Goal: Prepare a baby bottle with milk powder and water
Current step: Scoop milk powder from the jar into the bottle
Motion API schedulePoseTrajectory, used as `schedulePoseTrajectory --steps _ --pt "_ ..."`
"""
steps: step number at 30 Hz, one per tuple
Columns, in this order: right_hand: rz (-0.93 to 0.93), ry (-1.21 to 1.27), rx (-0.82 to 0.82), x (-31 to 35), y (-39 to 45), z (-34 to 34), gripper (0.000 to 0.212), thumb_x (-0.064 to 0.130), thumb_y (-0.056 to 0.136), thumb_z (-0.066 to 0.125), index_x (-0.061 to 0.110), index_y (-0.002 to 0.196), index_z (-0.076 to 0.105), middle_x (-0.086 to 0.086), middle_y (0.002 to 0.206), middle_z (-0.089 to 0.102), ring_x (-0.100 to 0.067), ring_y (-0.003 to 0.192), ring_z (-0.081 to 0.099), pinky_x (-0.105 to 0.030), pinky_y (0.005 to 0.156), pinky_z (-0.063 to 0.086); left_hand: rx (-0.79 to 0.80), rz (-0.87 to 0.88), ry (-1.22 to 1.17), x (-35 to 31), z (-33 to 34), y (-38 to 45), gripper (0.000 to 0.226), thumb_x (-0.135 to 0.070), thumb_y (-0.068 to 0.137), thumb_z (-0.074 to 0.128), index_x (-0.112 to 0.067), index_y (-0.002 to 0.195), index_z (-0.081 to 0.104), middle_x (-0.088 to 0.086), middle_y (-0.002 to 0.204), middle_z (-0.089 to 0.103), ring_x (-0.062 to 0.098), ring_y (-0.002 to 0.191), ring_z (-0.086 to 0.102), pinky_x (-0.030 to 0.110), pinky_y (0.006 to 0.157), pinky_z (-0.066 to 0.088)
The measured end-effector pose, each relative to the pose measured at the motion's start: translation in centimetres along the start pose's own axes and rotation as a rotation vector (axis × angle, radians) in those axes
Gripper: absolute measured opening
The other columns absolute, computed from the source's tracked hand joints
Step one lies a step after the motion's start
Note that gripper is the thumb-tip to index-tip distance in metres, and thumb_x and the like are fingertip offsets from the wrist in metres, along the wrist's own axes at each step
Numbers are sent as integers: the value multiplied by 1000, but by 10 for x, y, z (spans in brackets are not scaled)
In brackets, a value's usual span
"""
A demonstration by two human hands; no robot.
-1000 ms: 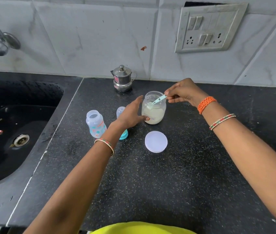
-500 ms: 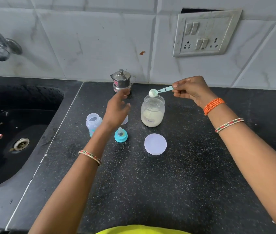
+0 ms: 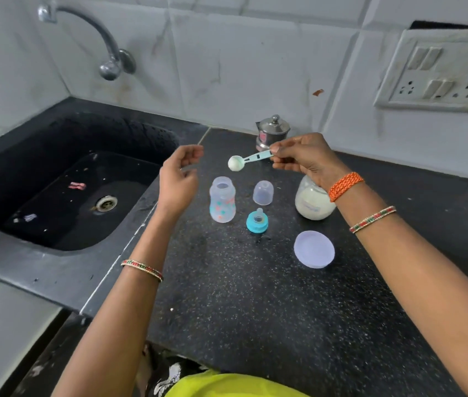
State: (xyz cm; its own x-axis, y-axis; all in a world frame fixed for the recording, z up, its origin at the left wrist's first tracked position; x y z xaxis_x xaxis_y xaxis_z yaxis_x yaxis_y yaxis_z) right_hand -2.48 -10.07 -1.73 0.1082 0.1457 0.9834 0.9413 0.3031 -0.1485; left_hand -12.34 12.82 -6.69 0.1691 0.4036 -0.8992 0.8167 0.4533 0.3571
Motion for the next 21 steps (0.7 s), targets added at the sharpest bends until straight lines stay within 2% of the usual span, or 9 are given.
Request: schedulePoseTrajectory --steps 3,9,12,15,18,21 --pt "-25 -86 31 1 5 17 11 -1 82 68 -4 92 68 -14 80 69 -13 65 66 -22 59 59 28 -33 14 15 -8 -4 53 18 72 43 -20 104 61 -7 103 64 3 97 59 8 82 45" --pt "-152 -323 20 8 5 34 4 3 83 68 7 83 70 -9 74 68 -13 64 65 -25 64 60 57 -61 32 26 -12 -4 51 17 72 45 -18 104 62 -7 104 65 -1 98 58 6 82 44" --pt "-297 -494 -23 14 -1 41 6 5 83 68 5 87 72 -7 70 68 -13 62 66 -23 62 60 82 -66 37 29 -9 -2 51 17 72 45 -20 103 62 -6 105 65 -1 99 58 6 82 44" --pt "-466 -651 -56 21 -10 51 7 6 82 66 7 85 73 -8 71 69 -15 64 65 -25 65 57 99 -93 24 33 -6 -1 52 17 71 43 -20 103 62 -8 105 65 -1 99 58 12 84 46" --pt "-633 -797 -53 25 -24 63 11 7 84 64 8 87 74 -5 76 71 -10 65 59 -23 66 51 143 -109 0 34 0 -5 52 17 71 42 -18 105 61 -7 106 63 1 100 57 16 86 47" --pt "-783 -926 -18 22 -37 74 14 8 88 58 6 92 71 -8 82 72 -17 71 61 -32 66 51 234 -151 -50 38 9 -15 51 15 73 44 -15 113 57 -3 113 60 9 108 55 22 83 49"
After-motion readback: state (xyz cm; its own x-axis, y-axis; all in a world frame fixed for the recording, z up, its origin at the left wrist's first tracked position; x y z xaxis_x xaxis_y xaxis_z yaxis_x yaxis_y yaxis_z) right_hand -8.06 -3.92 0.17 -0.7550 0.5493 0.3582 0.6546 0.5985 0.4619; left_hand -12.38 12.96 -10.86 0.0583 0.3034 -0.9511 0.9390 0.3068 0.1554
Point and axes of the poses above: each hand's wrist, its own y-axis towards the middle knuckle, its own z-axis out of the palm, x = y × z, the point moved 4 cm from there along y, towards the middle knuckle
